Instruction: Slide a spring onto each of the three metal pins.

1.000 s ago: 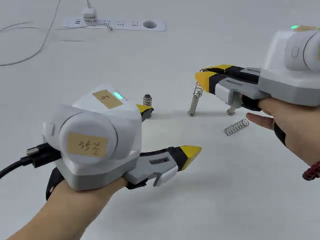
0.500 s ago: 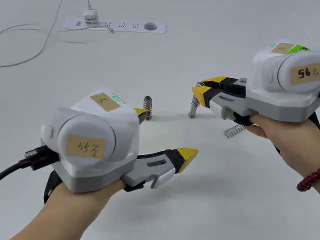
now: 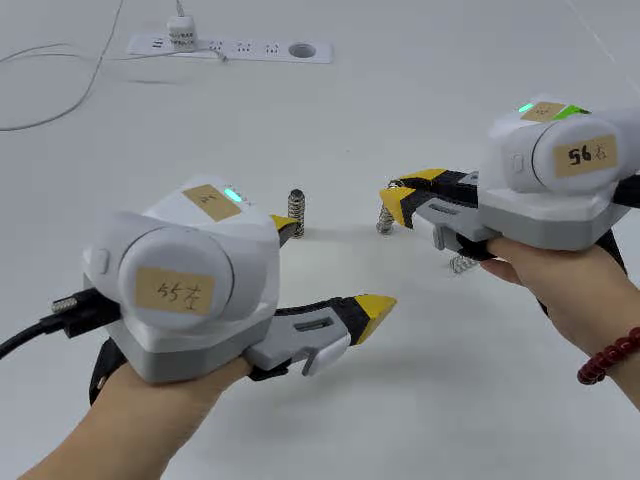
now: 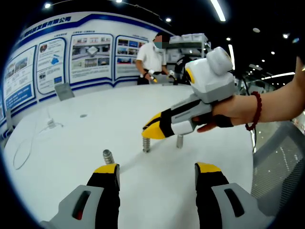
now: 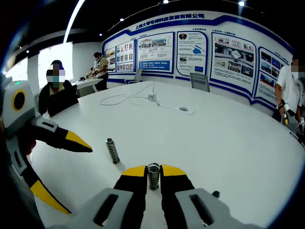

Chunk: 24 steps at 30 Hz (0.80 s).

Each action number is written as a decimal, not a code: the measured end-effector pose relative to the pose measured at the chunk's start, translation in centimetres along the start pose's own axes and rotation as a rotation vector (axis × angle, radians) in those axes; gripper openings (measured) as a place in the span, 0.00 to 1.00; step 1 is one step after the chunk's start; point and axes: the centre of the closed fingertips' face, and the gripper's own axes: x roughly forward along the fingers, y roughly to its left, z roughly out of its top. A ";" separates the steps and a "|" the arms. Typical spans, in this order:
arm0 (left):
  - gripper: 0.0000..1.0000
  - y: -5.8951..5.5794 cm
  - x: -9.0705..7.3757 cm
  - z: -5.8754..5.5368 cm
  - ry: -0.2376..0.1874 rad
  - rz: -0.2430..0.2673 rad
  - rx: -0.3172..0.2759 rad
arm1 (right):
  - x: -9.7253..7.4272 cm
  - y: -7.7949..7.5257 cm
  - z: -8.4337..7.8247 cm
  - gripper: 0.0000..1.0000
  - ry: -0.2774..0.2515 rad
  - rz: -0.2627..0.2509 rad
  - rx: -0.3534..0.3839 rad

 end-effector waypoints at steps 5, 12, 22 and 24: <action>0.65 0.1 0.0 -0.1 0.002 0.001 0.001 | 0.1 0.1 -0.4 0.11 0.014 0.002 0.000; 0.65 0.2 0.0 -0.2 0.004 0.003 -0.001 | 0.3 0.1 -0.8 0.12 0.027 0.003 0.010; 0.64 0.2 0.0 -0.1 0.004 0.004 -0.002 | 0.3 0.1 -0.9 0.16 0.030 0.001 0.024; 0.64 0.2 0.0 -0.1 0.005 0.003 -0.002 | 0.2 0.1 -0.9 0.18 0.029 0.003 0.032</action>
